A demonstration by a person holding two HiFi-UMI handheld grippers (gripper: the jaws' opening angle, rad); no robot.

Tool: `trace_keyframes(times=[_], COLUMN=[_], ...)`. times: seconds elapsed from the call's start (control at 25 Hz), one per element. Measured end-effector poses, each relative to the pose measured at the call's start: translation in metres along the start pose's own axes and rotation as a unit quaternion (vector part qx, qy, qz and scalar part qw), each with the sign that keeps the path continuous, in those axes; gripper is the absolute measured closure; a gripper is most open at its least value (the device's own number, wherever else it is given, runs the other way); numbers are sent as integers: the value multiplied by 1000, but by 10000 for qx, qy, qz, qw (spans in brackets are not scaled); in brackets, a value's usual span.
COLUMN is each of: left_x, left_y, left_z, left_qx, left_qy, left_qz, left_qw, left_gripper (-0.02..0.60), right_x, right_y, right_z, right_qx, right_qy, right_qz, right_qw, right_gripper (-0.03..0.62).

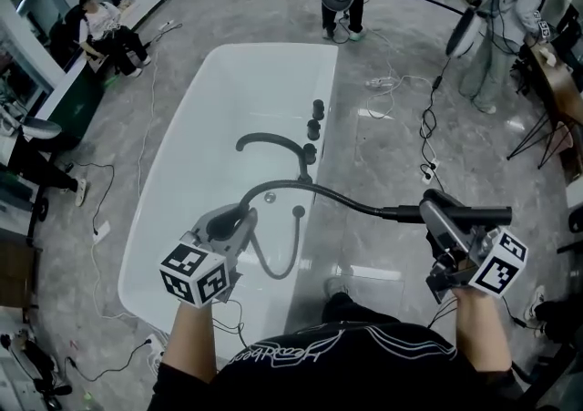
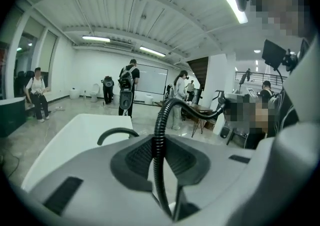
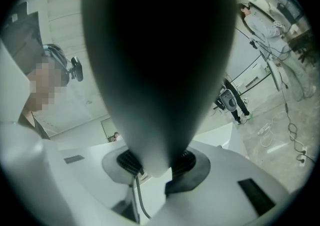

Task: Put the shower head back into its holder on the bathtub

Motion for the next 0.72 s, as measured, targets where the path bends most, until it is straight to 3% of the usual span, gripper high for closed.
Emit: trace_keyframes(times=[0.4,0.72], left_x=[5,6], left_y=[85,126], left_z=[-16,-34], left_qx=[626,894], left_qy=[228,375], left_qz=[-670,-1023], left_qw=[9955,9900], left_gripper=[518,518], right_x=[17,32], right_y=[17,28], right_z=[-13,-27], right_qx=[235,320], right_qy=[354,525], right_qz=[27,25], right_qw=[9991,9981], right_gripper=[473,473])
Point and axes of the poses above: the fingertips, and each gripper's own axes: z backward along the fingers, x to its right, y out of its top, the point moved 8 cm from there along z, backward along the fingers, and after that the axes turned 14 degrees about z, right-handed, at the moved point
